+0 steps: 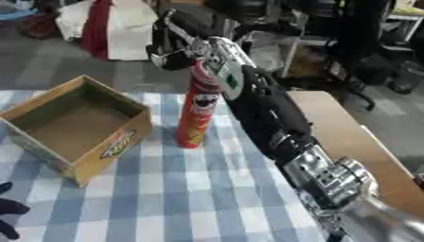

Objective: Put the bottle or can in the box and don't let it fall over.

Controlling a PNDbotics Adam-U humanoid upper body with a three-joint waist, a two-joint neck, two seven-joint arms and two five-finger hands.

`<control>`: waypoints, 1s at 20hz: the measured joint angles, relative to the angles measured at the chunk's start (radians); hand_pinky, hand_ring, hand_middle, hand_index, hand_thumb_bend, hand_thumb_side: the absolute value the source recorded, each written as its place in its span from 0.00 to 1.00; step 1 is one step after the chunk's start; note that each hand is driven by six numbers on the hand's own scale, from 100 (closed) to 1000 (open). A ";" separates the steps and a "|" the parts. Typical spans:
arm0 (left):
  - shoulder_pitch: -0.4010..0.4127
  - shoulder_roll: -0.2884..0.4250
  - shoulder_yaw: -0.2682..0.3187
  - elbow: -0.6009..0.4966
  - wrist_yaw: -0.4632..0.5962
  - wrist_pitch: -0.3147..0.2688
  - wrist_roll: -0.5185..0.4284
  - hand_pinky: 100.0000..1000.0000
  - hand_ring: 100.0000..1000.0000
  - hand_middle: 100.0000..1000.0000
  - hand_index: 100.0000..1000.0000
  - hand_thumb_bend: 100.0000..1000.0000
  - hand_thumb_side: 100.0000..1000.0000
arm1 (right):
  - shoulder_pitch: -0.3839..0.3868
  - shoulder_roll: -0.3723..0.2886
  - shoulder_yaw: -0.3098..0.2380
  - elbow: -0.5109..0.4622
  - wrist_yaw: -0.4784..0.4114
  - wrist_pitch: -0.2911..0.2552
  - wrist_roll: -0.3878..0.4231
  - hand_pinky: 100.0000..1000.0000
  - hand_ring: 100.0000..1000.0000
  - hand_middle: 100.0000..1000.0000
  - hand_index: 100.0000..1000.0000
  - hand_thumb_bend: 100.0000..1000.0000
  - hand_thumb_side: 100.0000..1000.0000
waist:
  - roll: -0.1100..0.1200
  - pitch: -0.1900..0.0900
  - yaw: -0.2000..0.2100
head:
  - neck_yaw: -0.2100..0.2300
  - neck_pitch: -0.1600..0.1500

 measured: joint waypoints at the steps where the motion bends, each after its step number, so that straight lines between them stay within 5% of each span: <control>1: 0.000 0.000 0.000 0.000 0.000 0.000 0.000 0.51 0.76 0.64 0.97 0.10 1.00 | 0.000 -0.003 0.003 -0.005 0.002 0.007 0.007 0.69 0.77 0.84 0.95 0.00 0.12 | 0.000 0.000 -0.001 | 0.000 0.000; 3: 0.000 0.000 0.000 0.000 0.000 0.001 0.000 0.51 0.76 0.64 0.97 0.10 1.00 | 0.000 -0.009 0.005 -0.010 0.018 0.025 0.033 0.89 0.90 0.93 1.00 0.00 0.14 | 0.000 0.000 -0.003 | 0.000 0.000; 7: 0.002 0.000 0.000 0.000 0.000 0.001 0.001 0.51 0.76 0.64 0.97 0.10 1.00 | 0.002 -0.019 0.006 -0.007 0.057 0.061 0.130 0.98 0.99 0.99 1.00 0.00 0.81 | 0.000 -0.004 -0.009 | 0.001 0.000; 8: 0.002 0.000 0.000 0.000 0.000 0.001 0.001 0.51 0.76 0.64 0.97 0.10 1.00 | 0.003 -0.019 0.004 -0.002 0.062 0.070 0.155 0.99 1.00 0.99 1.00 0.00 0.86 | 0.000 -0.006 -0.011 | 0.001 0.000; 13: 0.003 0.000 0.000 0.000 0.000 0.002 0.002 0.51 0.76 0.64 0.97 0.10 1.00 | 0.016 -0.020 -0.009 0.045 0.095 0.114 0.228 1.00 1.00 1.00 1.00 0.00 1.00 | 0.001 -0.006 -0.013 | 0.002 0.000; 20: 0.004 0.000 0.000 0.000 0.000 0.003 0.003 0.51 0.76 0.65 0.97 0.10 1.00 | 0.027 -0.026 -0.032 0.125 0.162 0.165 0.265 1.00 1.00 1.00 1.00 0.00 1.00 | 0.001 -0.006 -0.017 | 0.001 0.000</control>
